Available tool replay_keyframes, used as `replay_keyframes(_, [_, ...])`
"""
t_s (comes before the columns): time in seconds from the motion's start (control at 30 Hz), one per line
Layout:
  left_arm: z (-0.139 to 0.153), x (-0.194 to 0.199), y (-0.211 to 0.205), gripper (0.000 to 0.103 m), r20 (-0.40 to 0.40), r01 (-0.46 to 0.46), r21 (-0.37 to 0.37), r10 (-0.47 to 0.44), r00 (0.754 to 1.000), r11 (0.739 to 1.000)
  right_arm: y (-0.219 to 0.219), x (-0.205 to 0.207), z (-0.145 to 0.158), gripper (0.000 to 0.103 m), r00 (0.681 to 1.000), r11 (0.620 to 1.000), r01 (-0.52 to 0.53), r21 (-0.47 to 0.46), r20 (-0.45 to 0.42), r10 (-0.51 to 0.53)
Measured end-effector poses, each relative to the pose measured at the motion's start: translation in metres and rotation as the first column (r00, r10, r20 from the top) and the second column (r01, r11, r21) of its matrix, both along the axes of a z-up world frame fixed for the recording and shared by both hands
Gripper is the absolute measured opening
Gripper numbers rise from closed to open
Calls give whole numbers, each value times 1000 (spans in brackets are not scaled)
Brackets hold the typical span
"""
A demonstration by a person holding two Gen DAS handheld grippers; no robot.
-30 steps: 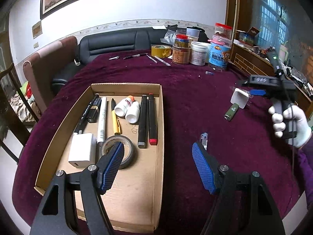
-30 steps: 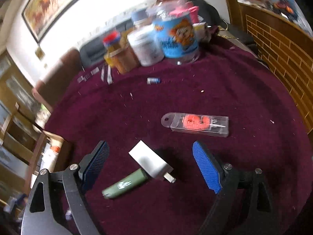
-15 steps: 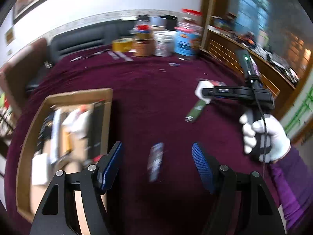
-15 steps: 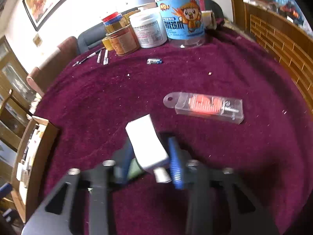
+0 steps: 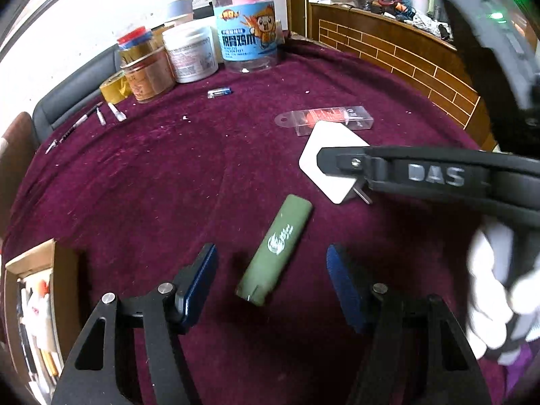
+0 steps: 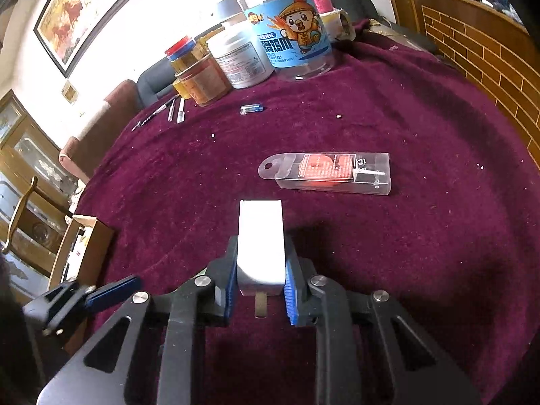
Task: Organize rigid objects
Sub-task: 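Grasp the green lighter with the left tool while the right tool lifts the adapter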
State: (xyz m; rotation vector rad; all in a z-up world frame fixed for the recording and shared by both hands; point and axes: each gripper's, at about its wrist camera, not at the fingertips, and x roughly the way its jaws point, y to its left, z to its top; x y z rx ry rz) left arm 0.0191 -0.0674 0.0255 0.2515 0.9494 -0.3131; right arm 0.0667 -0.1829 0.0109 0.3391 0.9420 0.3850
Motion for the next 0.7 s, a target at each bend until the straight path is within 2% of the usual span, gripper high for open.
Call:
replay_keyframes(0.03, [-3,2,-2,59,-6,1,3,-1,1000,1000,-1,1,0,19,1000,1000,2,8,-4,-2])
replay_keyframes(0.07, [-7,5,-2,51,-16,6,2,-6,1000,1000,-3,1,0,19,1000,1000,4,14,-7,-4])
replay_keyframes(0.1, [-8,6,-2,39,-21,18,-27,-18,1000,999,-4,2,0,19,1000,1000,8,22,-9,-8])
replay_keyframes(0.13, [-8,5,-2,37,-30,25,-46,-27,999,999,-5,2,0,19,1000,1000,10,29,-11,-10])
replay_keyframes(0.2, [-5,2,-3,16,-34,27,-50,-28,999,998,-7,3,-1,19,1000,999,14,40,-16,-13])
replay_keyframes(0.37, [-1,-12,1,16,-23,8,-50,-9,1000,999,-8,7,-8,20,999,996,17,83,-46,-13])
replay_keyframes(0.47, [8,-20,14,16,-18,-4,-82,3,1000,997,-14,10,-12,20,998,991,25,135,-66,-16])
replay_keyframes(0.57, [28,-38,36,16,13,-24,-108,26,1000,994,-21,10,-15,20,997,983,35,178,-78,-21])
replay_keyframes(0.7, [56,-74,86,16,30,-98,-179,105,994,979,-24,8,-16,19,997,980,55,193,-69,-43])
